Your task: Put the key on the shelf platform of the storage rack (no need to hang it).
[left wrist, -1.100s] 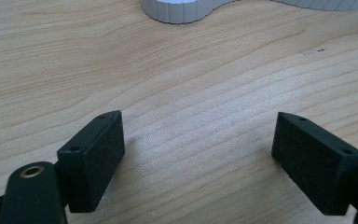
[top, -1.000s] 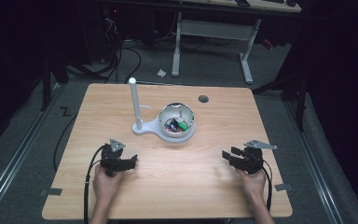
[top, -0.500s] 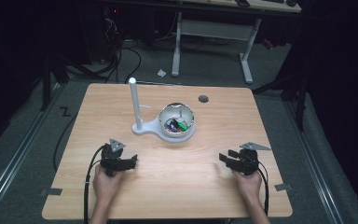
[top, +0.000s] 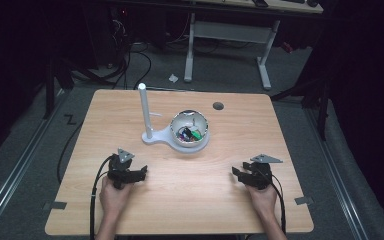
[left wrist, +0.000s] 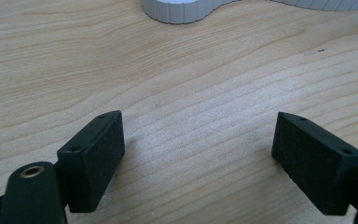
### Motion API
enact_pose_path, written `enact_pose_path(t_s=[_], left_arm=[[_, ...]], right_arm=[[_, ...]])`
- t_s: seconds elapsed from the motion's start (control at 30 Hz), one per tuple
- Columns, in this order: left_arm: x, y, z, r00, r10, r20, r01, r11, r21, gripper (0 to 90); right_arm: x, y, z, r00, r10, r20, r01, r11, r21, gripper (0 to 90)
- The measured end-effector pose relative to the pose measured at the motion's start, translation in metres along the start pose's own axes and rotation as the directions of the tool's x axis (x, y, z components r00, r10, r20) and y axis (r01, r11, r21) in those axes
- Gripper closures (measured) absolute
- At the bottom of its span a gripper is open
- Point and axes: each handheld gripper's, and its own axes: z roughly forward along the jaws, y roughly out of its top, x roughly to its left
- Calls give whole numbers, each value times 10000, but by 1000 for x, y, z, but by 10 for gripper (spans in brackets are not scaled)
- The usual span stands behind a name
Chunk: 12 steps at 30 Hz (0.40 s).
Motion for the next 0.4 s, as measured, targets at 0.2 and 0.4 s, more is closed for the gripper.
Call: enact_pose_path(t_s=[0.2, 0.4], left_arm=[[0, 0, 0, 10000, -18, -14, 18, 10000, 20, 174], [0, 0, 0, 10000, -55, -35, 55, 10000, 9, 174]], right_arm=[[16, 0, 4, 9878, -1364, 749, 1344, 9905, 306, 407], [15, 1, 4, 9898, -1261, 669, 1240, 9917, 341, 396]])
